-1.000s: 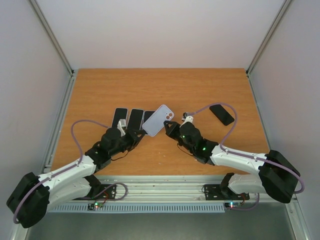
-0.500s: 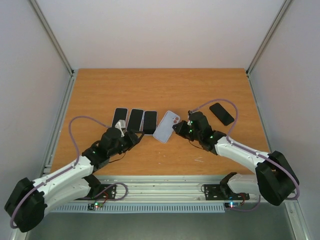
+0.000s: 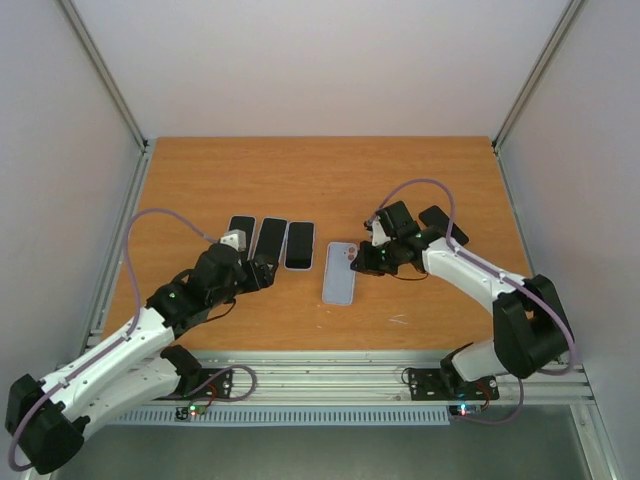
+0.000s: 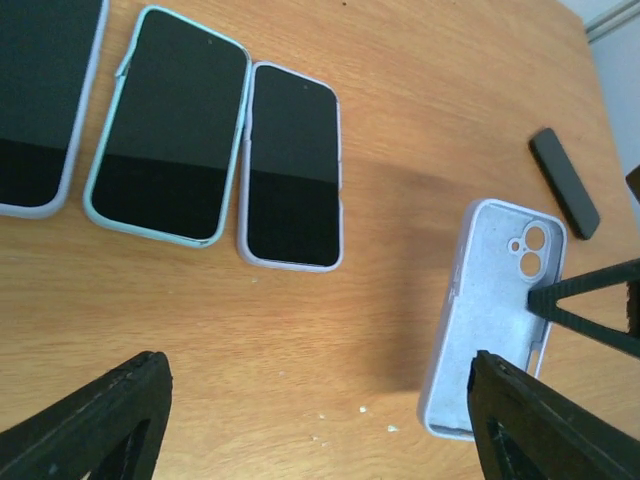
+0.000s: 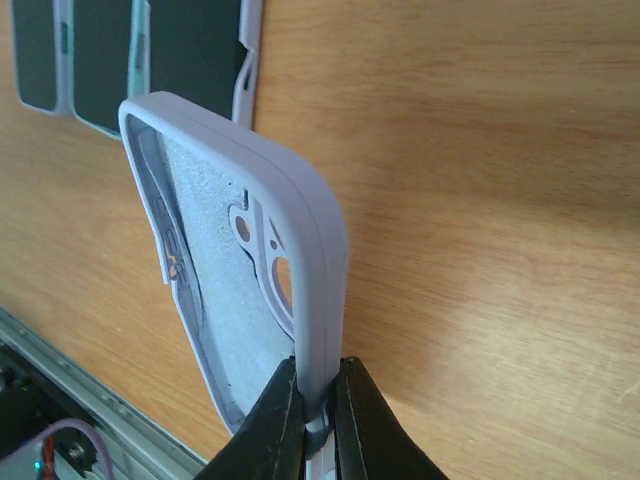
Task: Put the phone into the phone case
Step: Pass from the left arm to the right, then place the phone case at the center of the board.
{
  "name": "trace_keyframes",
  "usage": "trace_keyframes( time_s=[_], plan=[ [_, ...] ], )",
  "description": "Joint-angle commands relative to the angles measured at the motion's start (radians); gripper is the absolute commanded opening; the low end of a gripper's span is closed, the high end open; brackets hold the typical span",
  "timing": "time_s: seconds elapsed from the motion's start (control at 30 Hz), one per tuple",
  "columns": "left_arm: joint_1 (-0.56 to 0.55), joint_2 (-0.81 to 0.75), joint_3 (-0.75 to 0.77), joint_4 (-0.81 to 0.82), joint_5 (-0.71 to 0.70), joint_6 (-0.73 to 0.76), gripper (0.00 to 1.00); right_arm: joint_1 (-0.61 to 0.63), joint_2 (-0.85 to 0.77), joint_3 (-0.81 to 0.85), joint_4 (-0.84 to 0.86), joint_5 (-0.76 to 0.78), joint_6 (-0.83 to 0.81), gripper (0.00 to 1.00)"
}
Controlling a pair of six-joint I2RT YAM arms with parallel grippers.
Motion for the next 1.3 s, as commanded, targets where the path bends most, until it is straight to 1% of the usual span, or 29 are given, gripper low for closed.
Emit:
trace_keyframes(
  time_s=[0.0, 0.17, 0.4, 0.7, 0.9, 1.0, 1.1, 1.2, 1.27],
  plan=[
    [0.003, 0.001, 0.056, -0.104, -0.06, 0.115, 0.85, -0.021, 0.084, 0.073, -0.157, -0.053, -0.177, 0.01],
    [0.005, 0.001, 0.062, -0.116, -0.054, 0.138, 0.99, -0.021, 0.186, 0.126, -0.166, -0.089, -0.233, 0.01],
    [0.012, 0.009, 0.065, -0.118, -0.034, 0.15, 0.99, -0.021, 0.315, 0.213, -0.21, -0.081, -0.319, 0.02],
    [0.023, 0.022, 0.056, -0.113, -0.018, 0.151, 0.99, -0.021, 0.446, 0.302, -0.252, -0.056, -0.369, 0.13],
    [0.027, 0.041, 0.047, -0.1, 0.001, 0.15, 0.99, -0.027, 0.441, 0.335, -0.288, -0.006, -0.389, 0.27],
    [0.031, 0.042, 0.037, -0.094, 0.007, 0.152, 0.99, -0.043, 0.419, 0.35, -0.315, 0.017, -0.4, 0.38],
    [0.034, 0.038, 0.028, -0.094, 0.006, 0.153, 0.99, -0.078, 0.396, 0.369, -0.343, 0.038, -0.41, 0.49],
    [0.037, 0.039, 0.03, -0.107, 0.007, 0.153, 0.99, -0.14, 0.385, 0.399, -0.362, 0.068, -0.412, 0.58],
    [0.038, 0.039, 0.032, -0.108, 0.011, 0.154, 0.99, -0.188, 0.383, 0.423, -0.366, 0.074, -0.41, 0.67]
  ],
)
